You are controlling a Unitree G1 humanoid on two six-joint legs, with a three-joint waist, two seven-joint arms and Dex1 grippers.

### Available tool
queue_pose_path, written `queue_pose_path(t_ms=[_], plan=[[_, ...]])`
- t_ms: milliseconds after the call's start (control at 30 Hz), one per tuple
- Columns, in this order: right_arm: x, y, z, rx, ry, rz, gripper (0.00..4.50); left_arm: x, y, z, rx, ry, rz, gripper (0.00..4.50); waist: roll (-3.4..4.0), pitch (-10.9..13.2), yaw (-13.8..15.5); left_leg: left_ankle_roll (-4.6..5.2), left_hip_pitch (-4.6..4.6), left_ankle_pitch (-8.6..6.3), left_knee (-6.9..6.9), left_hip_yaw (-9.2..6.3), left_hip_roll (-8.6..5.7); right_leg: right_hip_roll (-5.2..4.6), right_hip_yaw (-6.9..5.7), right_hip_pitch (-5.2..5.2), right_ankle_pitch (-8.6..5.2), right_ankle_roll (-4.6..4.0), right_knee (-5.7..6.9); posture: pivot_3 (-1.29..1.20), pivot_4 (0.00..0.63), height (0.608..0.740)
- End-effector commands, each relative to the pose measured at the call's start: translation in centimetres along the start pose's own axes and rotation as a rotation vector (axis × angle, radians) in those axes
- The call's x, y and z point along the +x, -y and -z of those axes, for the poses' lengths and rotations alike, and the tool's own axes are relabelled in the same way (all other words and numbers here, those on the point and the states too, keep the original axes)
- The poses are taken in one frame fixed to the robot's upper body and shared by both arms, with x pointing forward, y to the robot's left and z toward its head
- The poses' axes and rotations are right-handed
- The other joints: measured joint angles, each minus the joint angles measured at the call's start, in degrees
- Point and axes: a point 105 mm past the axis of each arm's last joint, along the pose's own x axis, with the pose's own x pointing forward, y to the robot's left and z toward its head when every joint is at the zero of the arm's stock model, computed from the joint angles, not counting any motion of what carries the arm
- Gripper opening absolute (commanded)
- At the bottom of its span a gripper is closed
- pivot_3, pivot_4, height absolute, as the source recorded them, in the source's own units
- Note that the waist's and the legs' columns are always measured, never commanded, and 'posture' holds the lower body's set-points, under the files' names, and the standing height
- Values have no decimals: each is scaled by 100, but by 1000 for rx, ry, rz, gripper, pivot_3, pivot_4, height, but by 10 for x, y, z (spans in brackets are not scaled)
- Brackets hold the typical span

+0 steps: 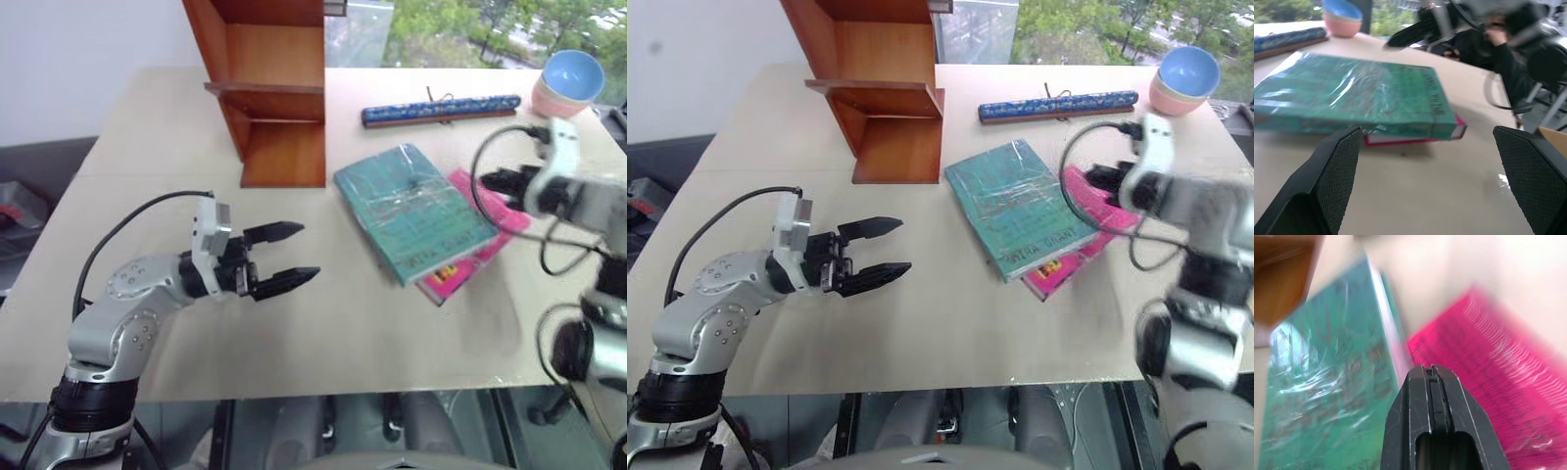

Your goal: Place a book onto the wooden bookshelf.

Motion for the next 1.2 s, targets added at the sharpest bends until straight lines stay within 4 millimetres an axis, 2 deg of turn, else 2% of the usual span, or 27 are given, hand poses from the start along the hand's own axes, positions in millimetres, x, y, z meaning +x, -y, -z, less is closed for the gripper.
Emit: queue_pose_path(t_ms=[33,67,100,133,167,200,267,300,333,433,500,567,700,900,1067,1100,1133,1200], plan=[[-46,-43,-14,-253,142,-168,558,3,-3,-3,27,-2,0,4500,3,-1,-25,0,3,0,0,2,0,0,3,0,0,0,3,0,150,738],[-55,-51,-5,-280,122,-206,804,4,-5,-1,8,-8,-2,4500,5,-2,-28,0,11,0,2,1,1,3,4,6,0,0,4,0,150,738],[-65,-62,3,-342,113,-253,1237,4,-9,1,-3,-23,-14,4500,4,-3,-21,-1,16,1,3,2,2,3,5,11,0,0,7,0,150,738],[-75,-72,14,-380,86,-299,1999,6,-13,4,-20,-41,-35,4500,3,-3,-52,-5,24,3,5,-2,5,6,5,18,-1,2,7,0,150,738],[-85,-84,23,-403,73,-366,2502,7,-18,6,-60,-59,-60,4500,5,-2,-48,-7,43,4,5,6,9,10,13,33,-5,6,6,0,150,738],[-97,-97,32,-433,66,-431,2721,9,-23,9,-120,-79,-86,4500,1,0,-35,-7,50,4,5,5,9,9,15,41,-14,19,6,0,150,738],[-113,-108,45,-480,41,-476,3541,13,-34,9,-289,-87,-116,4500,0,0,25,-8,72,3,5,-4,12,9,11,65,-17,24,6,0,150,738],[-118,-109,47,-488,47,-478,4098,15,-37,8,-378,-83,-119,4500,-2,0,17,-6,82,3,5,-9,12,7,11,77,-17,25,8,0,150,738],[-121,-111,46,-484,63,-480,4464,15,-44,9,-456,-82,-146,4500,-6,-1,9,-6,87,2,7,-5,12,7,15,80,-16,26,9,0,150,738],[-128,-114,40,-477,106,-481,4464,20,-60,11,-660,-56,-192,4500,-20,-3,-7,-2,106,1,20,0,9,0,25,99,-15,28,9,0,150,738],[-131,-117,40,-487,104,-483,4464,28,-65,21,-772,-78,-213,4500,-26,-4,3,-1,106,1,21,-4,9,0,35,99,-14,27,12,0,150,738],[-128,-118,39,-485,118,-458,4464,44,-71,33,-915,-86,-235,4500,-33,-4,9,-1,104,2,21,-11,9,1,41,99,-15,26,14,0,150,738],[-120,-121,41,-499,138,-422,4464,87,-80,44,-1110,-25,-263,4500,-67,-2,65,0,95,2,22,-16,3,-3,38,100,-14,24,12,0,150,738],[-114,-123,38,-515,181,-382,4464,138,-78,49,-1259,39,-244,4500,-81,-4,83,1,92,1,21,-13,1,-6,41,100,-2,3,4,0,150,738],[-111,-126,37,-513,197,-372,4464,158,-73,49,-1322,57,-208,4500,-80,-4,105,1,94,1,21,-11,1,-5,40,99,-2,3,5,0,150,738],[-111,-126,37,-512,198,-369,4500,159,-72,49,-1338,58,-197,3965,-80,-4,105,1,94,1,21,-10,1,-5,41,99,-2,3,5,0,150,738],[-111,-126,36,-512,200,-365,4500,160,-71,49,-1349,59,-187,3671,-80,-5,105,1,94,1,21,-11,1,-5,41,99,-2,3,5,0,150,738],[-110,-126,36,-508,202,-359,4500,158,-71,48,-1361,64,-180,2802,-80,-5,107,1,94,1,21,-11,1,-5,41,99,-2,2,5,0,150,738]])
